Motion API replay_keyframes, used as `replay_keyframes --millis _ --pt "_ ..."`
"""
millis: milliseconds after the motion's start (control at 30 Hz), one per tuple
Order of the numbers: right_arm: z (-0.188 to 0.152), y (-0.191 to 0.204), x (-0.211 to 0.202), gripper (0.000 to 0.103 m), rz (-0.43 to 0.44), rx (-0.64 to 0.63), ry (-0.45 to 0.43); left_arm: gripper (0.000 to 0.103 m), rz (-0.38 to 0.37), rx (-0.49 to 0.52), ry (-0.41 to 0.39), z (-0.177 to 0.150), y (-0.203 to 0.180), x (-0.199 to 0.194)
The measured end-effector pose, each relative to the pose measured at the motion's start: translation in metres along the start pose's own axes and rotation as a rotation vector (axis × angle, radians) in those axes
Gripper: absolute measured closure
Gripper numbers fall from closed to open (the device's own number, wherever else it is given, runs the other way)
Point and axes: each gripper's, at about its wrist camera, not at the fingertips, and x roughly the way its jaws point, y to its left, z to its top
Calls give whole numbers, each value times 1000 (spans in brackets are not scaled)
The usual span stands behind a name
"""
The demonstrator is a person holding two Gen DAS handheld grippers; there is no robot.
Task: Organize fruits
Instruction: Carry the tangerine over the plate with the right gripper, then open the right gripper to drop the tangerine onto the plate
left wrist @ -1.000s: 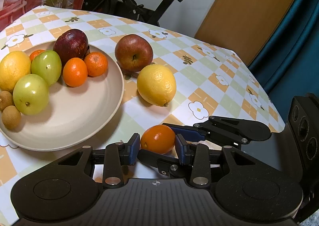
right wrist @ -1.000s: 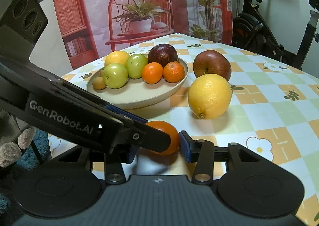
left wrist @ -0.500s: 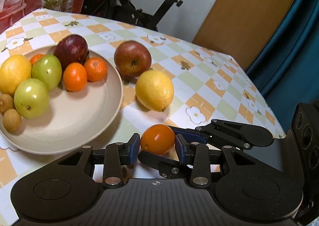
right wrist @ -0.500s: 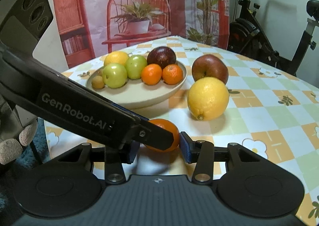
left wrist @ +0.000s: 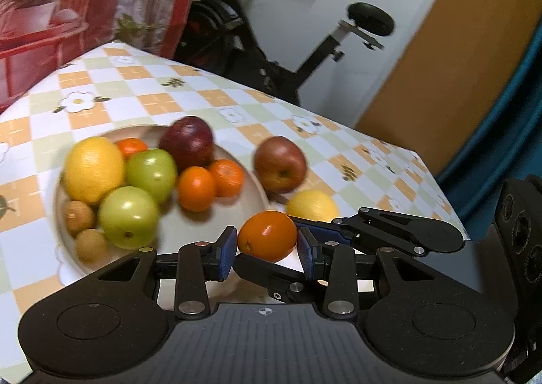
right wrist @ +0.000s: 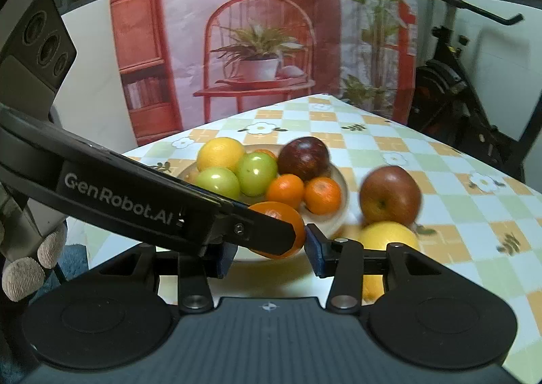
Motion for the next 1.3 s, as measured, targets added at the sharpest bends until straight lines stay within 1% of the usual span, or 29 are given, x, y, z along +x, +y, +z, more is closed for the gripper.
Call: replay_keyframes --millis 200,400,500,700,900,1100,1300 --pt "8 8 28 57 50 -22 28 63 48 -43 11 3 18 1" --pt "9 13 40 57 110 -10 60 62 64 -105 47 0 36 -8" --pt "7 17 46 57 145 -1 75 62 85 -117 55 -4 42 -13" --pt "9 22 54 57 181 26 89 62 114 -138 46 -4 49 -18" --pt "10 15 60 57 214 96 102 62 140 -123 24 -4 45 -23" --pt "10 10 66 57 206 144 124 62 157 -93 -11 -3 39 -25" --pt "9 12 69 57 208 163 126 62 172 -102 -50 1 41 -30"
